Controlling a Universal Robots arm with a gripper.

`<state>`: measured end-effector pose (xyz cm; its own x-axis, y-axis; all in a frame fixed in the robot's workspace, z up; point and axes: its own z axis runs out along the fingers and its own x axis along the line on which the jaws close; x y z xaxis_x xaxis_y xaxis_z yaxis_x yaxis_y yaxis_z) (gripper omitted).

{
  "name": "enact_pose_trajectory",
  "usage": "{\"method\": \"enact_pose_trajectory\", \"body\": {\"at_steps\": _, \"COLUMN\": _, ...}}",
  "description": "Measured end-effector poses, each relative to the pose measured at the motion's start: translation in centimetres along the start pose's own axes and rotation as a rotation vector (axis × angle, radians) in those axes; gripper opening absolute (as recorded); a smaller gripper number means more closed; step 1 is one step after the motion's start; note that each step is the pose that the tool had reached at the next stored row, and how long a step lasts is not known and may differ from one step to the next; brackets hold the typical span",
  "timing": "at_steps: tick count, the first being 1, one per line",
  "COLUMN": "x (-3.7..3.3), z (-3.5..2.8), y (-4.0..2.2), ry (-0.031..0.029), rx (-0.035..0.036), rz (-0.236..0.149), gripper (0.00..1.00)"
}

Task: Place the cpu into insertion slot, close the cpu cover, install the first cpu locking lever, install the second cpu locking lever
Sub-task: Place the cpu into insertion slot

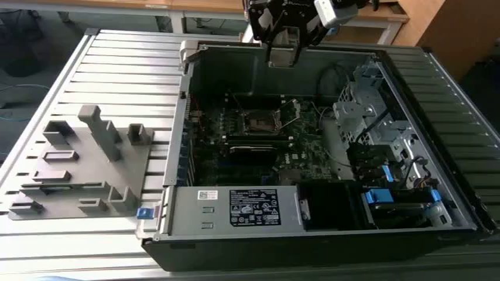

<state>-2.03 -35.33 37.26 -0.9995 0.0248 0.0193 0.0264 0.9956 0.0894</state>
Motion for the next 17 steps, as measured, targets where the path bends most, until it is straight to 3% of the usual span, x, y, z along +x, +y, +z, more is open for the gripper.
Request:
{"method": "enact_pose_trajectory", "body": {"at_steps": 12, "x": 0.00, "z": 0.08, "y": 0.00, "ry": -0.0001, "rx": -0.0002, "rz": 0.000, "gripper": 0.54}}
{"method": "enact_pose_trajectory", "body": {"at_steps": 17, "x": 0.00, "z": 0.62, "y": -0.06, "ry": -0.0016, "rx": 0.0000, "rz": 0.000, "gripper": 0.54}}
